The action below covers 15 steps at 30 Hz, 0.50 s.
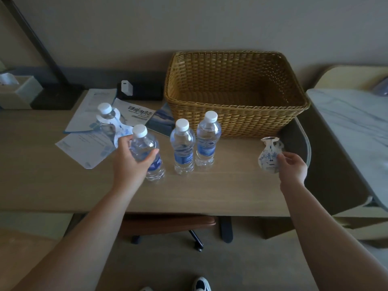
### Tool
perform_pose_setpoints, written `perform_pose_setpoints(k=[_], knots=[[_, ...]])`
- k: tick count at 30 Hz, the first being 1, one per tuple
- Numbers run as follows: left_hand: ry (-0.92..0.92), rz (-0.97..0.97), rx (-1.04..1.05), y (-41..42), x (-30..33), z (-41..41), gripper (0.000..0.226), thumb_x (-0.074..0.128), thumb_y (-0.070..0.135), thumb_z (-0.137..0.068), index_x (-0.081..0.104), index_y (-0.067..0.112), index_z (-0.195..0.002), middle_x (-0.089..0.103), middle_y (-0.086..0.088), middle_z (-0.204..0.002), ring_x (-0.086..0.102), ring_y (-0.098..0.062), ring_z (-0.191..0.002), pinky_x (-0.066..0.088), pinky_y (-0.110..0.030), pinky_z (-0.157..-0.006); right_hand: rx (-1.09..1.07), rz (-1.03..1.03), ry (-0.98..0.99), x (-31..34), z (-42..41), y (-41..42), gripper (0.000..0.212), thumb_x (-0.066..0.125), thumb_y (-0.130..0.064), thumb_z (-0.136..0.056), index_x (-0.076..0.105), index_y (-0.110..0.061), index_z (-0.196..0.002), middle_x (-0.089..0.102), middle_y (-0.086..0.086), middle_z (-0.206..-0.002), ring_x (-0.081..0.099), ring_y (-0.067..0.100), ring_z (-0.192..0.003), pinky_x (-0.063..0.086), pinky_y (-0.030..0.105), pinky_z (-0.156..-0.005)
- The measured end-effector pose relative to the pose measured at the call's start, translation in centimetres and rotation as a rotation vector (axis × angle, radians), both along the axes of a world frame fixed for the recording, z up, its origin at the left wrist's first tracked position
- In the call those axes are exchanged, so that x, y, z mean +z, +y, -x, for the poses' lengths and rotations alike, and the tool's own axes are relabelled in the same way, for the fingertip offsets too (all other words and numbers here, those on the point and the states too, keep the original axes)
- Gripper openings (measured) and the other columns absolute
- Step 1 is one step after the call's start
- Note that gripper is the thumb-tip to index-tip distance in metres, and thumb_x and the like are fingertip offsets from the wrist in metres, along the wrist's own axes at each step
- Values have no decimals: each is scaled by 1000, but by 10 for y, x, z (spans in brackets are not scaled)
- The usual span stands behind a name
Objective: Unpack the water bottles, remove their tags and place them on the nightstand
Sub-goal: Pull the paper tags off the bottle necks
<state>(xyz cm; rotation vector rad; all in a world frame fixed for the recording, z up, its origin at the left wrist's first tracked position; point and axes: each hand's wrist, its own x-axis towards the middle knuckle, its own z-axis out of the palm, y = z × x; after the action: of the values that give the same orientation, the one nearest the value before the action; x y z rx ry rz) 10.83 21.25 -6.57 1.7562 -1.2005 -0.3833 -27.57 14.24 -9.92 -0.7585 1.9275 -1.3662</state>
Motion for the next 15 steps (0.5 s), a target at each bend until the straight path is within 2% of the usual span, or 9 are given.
perform_pose_setpoints(k=[3, 6, 8, 11, 13, 15], knots=[[31, -13, 10, -1, -1, 0, 56, 81, 41, -73, 38, 43, -109, 52, 26, -104, 55, 8, -87, 44, -21, -73, -55, -69, 139, -10, 15, -18, 13, 63, -22, -90, 66, -16, -101, 67, 4, -96, 64, 20, -88, 50, 31, -74], [72, -34, 5, -2, -3, 1, 56, 80, 39, -74, 40, 43, -112, 58, 13, -113, 59, 0, -96, 47, -25, -77, -43, -132, 239, -16, 21, -26, 22, 58, -20, -93, 63, -11, -112, 66, 10, -108, 58, 19, -90, 43, 29, -75], [82, -41, 2, -2, -3, 1, 56, 80, 39, -74, 40, 44, -112, 58, 10, -116, 58, 0, -97, 45, -21, -73, 4, -162, 311, -17, 19, -25, 31, 54, -18, -93, 56, -10, -122, 59, 13, -120, 56, 25, -102, 42, 31, -80], [101, -50, 2, -2, -3, 2, 56, 80, 38, -74, 39, 46, -111, 58, 11, -116, 58, 2, -96, 44, -19, -71, 152, -189, 625, -24, 14, -10, 41, 55, -17, -92, 48, -8, -132, 40, 13, -141, 39, 31, -127, 42, 44, -99], [116, -54, -2, -2, -3, 2, 56, 80, 37, -75, 39, 46, -112, 58, 10, -119, 59, -2, -100, 46, -21, -75, 296, -189, 833, -34, 11, 2, 42, 56, -16, -91, 50, -8, -132, 34, 13, -145, 30, 32, -133, 38, 46, -105], [123, -55, -2, -2, -4, 1, 57, 80, 37, -75, 40, 45, -114, 59, 9, -122, 60, -6, -102, 47, -23, -77, 416, -244, 916, -42, 9, 10, 40, 53, -20, -93, 53, -9, -131, 36, 12, -145, 28, 31, -133, 34, 45, -107]])
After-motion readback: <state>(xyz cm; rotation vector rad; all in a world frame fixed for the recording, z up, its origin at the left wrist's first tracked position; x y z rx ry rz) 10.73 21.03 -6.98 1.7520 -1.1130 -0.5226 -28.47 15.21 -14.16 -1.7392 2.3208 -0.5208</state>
